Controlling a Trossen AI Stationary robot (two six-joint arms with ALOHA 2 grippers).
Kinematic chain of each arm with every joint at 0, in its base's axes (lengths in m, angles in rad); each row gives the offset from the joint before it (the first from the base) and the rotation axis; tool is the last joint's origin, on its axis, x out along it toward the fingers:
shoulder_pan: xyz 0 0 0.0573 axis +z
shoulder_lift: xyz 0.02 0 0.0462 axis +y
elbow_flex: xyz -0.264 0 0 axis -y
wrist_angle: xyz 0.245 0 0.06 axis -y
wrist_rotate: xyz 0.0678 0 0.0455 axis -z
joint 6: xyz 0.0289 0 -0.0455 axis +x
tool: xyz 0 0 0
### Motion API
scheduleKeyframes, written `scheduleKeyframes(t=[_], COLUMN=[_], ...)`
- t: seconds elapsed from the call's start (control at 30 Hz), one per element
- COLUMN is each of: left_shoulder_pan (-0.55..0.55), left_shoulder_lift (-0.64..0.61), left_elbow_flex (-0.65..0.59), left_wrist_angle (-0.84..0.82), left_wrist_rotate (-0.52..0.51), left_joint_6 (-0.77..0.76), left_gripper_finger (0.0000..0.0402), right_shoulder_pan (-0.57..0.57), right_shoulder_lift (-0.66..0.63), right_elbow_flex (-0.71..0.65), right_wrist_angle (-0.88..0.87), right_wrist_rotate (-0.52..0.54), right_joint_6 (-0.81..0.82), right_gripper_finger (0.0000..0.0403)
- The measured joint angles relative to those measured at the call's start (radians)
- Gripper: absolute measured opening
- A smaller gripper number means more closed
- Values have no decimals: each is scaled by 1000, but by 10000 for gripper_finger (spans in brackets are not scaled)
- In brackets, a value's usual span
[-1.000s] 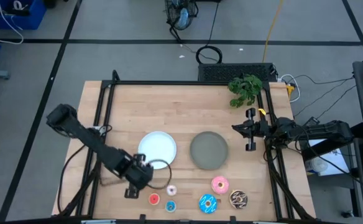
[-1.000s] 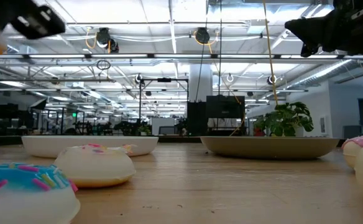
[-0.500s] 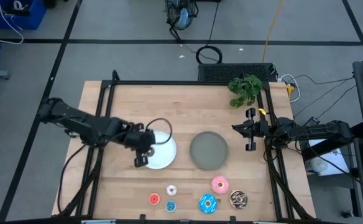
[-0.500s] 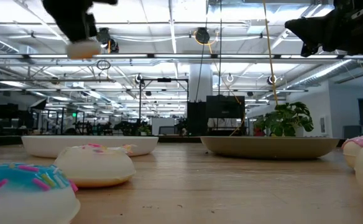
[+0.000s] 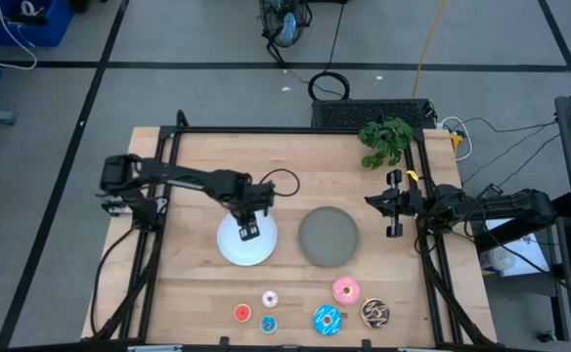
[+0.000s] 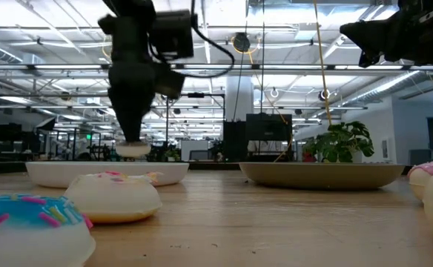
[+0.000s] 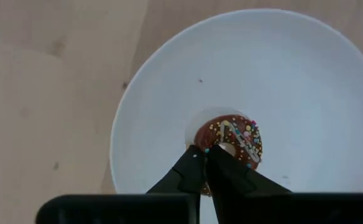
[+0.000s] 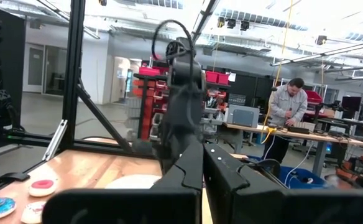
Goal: Pick & Place donuts
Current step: Put the small brown doughnut on the white plate, then put the small white doughnut on the white plate
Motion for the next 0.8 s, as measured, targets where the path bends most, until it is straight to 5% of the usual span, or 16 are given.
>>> scheduleKeyframes(t=[0.33,0.8], left_shoulder_pan=[43,28], left_shoulder_lift=[121,-5], left_elbow_flex=[0,0], left_wrist_angle=[67,56], left_wrist_rotate=[12,-12], left_joint_6=[123,67], left_gripper_finger=[17,229], right_shoulder_pan=[0,0], right_shoulder_lift=[0,0], right_elbow_flex=[0,0], right_wrist_angle=[0,5], right_wrist_rotate=[2,3], right_joint_6=[-18,7], right_gripper_finger=[0,0])
